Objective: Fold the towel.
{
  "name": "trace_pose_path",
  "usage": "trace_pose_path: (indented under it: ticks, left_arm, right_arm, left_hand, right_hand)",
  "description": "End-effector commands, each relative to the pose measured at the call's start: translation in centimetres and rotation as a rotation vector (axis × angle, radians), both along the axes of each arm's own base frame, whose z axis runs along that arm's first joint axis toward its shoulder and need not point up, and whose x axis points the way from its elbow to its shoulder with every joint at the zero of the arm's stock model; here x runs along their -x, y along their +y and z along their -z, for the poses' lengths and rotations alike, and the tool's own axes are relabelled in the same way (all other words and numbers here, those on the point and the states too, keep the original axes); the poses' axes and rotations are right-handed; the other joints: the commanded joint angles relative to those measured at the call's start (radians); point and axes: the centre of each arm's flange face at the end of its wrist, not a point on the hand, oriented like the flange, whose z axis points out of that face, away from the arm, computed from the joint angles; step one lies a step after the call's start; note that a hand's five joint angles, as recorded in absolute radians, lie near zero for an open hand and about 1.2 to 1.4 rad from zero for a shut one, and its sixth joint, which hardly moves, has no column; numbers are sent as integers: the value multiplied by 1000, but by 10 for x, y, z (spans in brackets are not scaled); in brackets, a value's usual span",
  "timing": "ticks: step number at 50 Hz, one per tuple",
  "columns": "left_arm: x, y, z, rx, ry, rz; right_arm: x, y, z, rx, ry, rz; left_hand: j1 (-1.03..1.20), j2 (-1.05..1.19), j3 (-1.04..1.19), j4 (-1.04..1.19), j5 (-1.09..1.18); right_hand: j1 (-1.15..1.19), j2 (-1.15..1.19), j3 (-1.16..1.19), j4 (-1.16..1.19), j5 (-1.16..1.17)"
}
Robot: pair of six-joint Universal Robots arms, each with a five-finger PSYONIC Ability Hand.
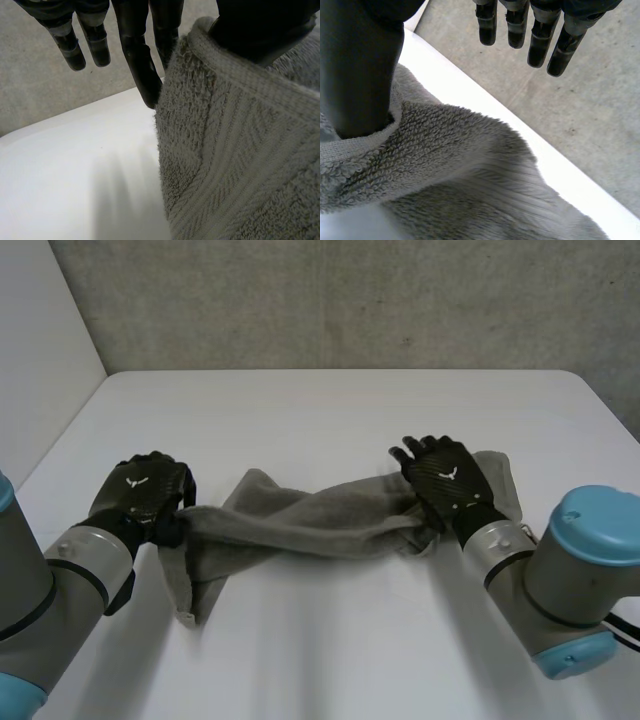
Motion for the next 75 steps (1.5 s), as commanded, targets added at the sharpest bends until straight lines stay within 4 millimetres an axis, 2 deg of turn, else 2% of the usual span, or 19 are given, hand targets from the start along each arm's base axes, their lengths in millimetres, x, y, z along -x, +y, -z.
trace_pose_path:
  ticks: [1,11,24,30,38,41,42,43,44,45,46,48,51,53,57,65,67,70,75]
  left_arm:
    - [0,3,4,-19,9,0]
    - [6,10,8,-35,3,32]
    - [2,15,-13,8,17,28]
    - [-2,2,-23,50,22,2]
    - [23,-54,-4,78,-13,26]
    - [38,-82,-31,209,-25,39]
    - [43,-92,-56,299,-10,41]
    - [43,-92,-57,300,-9,41]
    - [47,-100,-82,387,16,39]
    - [49,-106,-113,495,58,32]
    - [49,-106,-113,496,59,32]
    - [49,-89,-195,776,192,30]
    - [45,-71,-231,897,263,37]
    - [34,-56,-263,1027,336,30]
    - [34,-62,-246,981,311,40]
    - [36,-78,-143,696,164,112]
    - [22,-80,-95,577,83,89]
    - [19,-77,-70,518,41,90]
    - [15,-63,4,363,-93,119]
  right_arm:
    - [10,3,-10,9,-2,-10]
    - [9,17,-1,-52,3,-88]
    - [6,45,-31,-238,23,-268]
    - [16,25,-45,-261,42,-269]
    - [1,-40,-49,-65,210,-299]
    - [-7,-72,-99,182,293,-244]
    - [-11,-83,-135,319,298,-191]
    - [-11,-83,-136,320,298,-191]
    - [-15,-88,-174,442,269,-138]
    - [-17,-85,-216,569,218,-97]
    - [-17,-85,-217,571,217,-97]
    - [-16,-56,-293,781,52,-90]
    - [-7,-32,-328,853,-96,-162]
    - [-7,-30,-323,822,-141,-217]
    - [-10,-32,-289,695,-137,-297]
    - [-4,-35,-199,454,13,-357]
    - [0,-29,-160,356,73,-391]
    - [3,-25,-141,310,103,-408]
    - [10,-5,-56,150,236,-451]
  left_hand:
    - [18,16,-48,-54,17]
    - [79,77,-48,-54,78]
    - [206,204,-48,-54,204]
    - [206,204,-48,-54,204]
    - [206,204,-48,-54,204]
    - [206,204,-48,-54,204]
    - [206,204,-48,-54,204]
    - [206,204,-48,-54,204]
    - [206,204,-48,-54,204]
    - [206,204,-48,-54,204]
    - [206,204,-48,-54,204]
    - [206,204,-48,-54,204]
    - [206,204,-48,-54,204]
    - [206,204,-48,-54,204]
    - [206,204,-48,-54,204]
    - [206,204,-48,-54,204]
    - [206,204,-48,-54,204]
    - [206,204,-48,-54,204]
    - [206,204,-48,-54,204]
  right_hand:
    - [1,-11,-45,-75,2]
    - [1161,1149,-45,-75,1162]
    - [1163,1151,-45,-75,1164]
    - [1163,1151,-45,-75,1164]
    - [1163,1151,-45,-75,1164]
    - [1163,1151,-45,-75,1164]
    - [1163,1151,-45,-75,1164]
    - [1163,1151,-45,-75,1164]
    - [1163,1151,-45,-75,1164]
    - [1163,1151,-45,-75,1164]
    - [1163,1151,-45,-75,1164]
    - [1163,1151,-45,-75,1164]
    - [1163,1151,-45,-75,1164]
    - [1163,1151,-45,-75,1164]
    - [1163,1151,-45,-75,1164]
    - [1163,1151,-45,-75,1164]
    - [1163,1151,-45,-75,1164]
    - [1163,1151,-45,-75,1164]
    - [1163,1151,-45,-75,1164]
